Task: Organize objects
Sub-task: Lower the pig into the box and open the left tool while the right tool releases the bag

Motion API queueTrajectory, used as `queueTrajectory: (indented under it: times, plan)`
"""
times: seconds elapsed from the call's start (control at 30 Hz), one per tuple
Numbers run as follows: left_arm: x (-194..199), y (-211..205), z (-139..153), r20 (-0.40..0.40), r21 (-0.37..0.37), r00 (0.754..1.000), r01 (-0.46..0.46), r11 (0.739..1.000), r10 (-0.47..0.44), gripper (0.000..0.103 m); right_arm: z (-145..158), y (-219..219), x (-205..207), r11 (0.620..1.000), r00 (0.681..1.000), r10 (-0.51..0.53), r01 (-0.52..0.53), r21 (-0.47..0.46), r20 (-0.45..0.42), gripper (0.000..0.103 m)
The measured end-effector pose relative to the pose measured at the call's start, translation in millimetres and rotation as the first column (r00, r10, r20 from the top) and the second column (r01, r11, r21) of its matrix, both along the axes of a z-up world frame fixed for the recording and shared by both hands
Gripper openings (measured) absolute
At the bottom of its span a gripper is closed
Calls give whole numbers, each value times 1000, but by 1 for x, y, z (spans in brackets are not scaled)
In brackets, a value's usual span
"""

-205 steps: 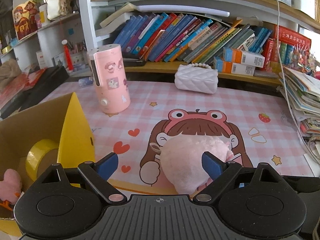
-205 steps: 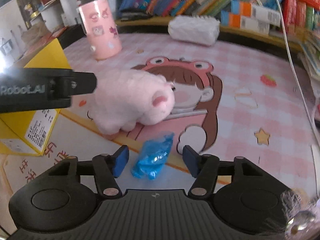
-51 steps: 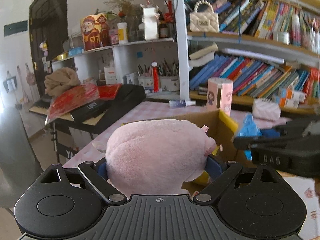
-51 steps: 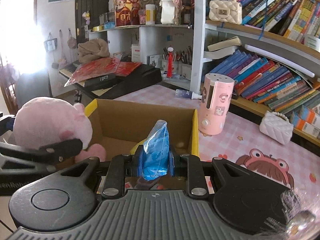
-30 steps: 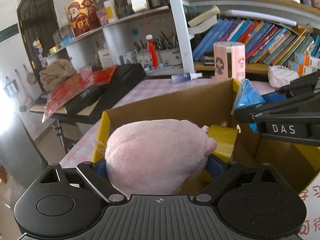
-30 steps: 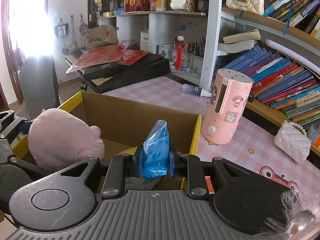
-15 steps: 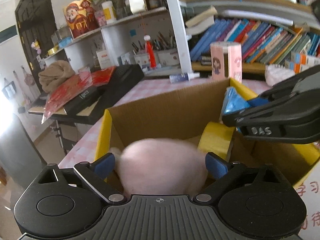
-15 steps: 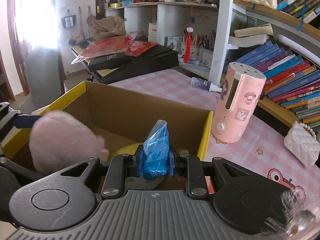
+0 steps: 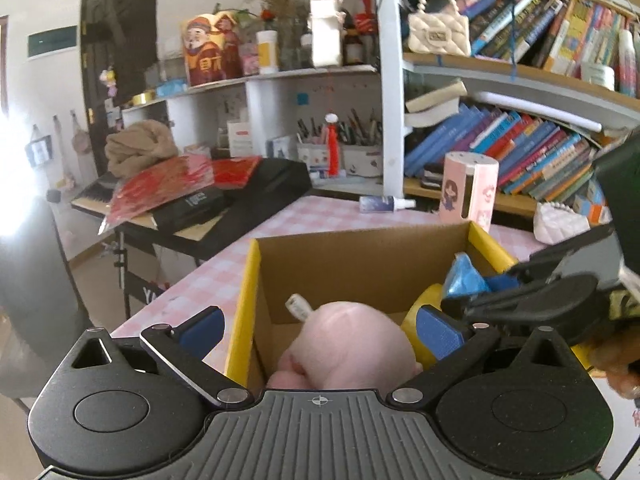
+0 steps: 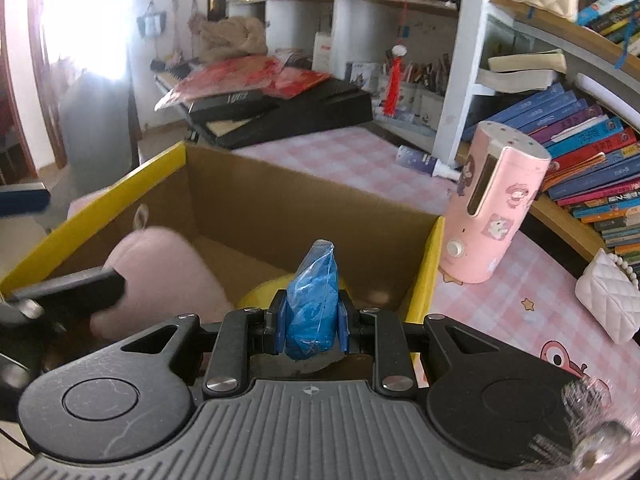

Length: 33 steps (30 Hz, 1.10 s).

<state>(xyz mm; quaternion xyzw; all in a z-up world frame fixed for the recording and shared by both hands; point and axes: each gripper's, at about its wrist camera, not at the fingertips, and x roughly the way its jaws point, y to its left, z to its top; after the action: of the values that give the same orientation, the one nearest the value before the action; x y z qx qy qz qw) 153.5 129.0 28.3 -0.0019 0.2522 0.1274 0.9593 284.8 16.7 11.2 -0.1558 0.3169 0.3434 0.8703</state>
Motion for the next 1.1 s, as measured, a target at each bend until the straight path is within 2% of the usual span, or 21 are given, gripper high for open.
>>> queueTrajectory:
  times: [0.2, 0.5, 0.63, 0.73, 0.83, 0.97, 1.1]
  plan:
    - [-12, 3, 1, 9, -13, 999, -39, 999, 39, 103, -5, 10, -5, 997, 998, 55, -52, -62, 43, 22]
    - [-24, 7, 0, 10, -30, 996, -90, 995, 91, 103, -5, 14, -16, 994, 995, 89, -86, -73, 43, 22]
    - [-28, 8, 1, 14, -36, 995, -101, 994, 102, 103, -9, 23, -26, 984, 987, 127, -114, -135, 94, 22]
    - [-31, 9, 2, 19, -29, 994, -107, 994, 108, 103, -4, 25, -29, 986, 988, 131, -120, -116, 86, 22]
    - [-33, 11, 2, 18, -35, 993, -116, 993, 116, 103, -5, 33, -37, 975, 976, 178, -157, -160, 129, 22]
    - [-35, 16, 3, 21, -33, 992, -127, 991, 128, 103, -18, 41, -30, 964, 984, 180, -172, -200, 20, 22]
    - [-36, 18, 3, 15, -41, 992, -127, 991, 128, 103, -17, 42, -27, 966, 986, 168, -161, -201, 18, 22]
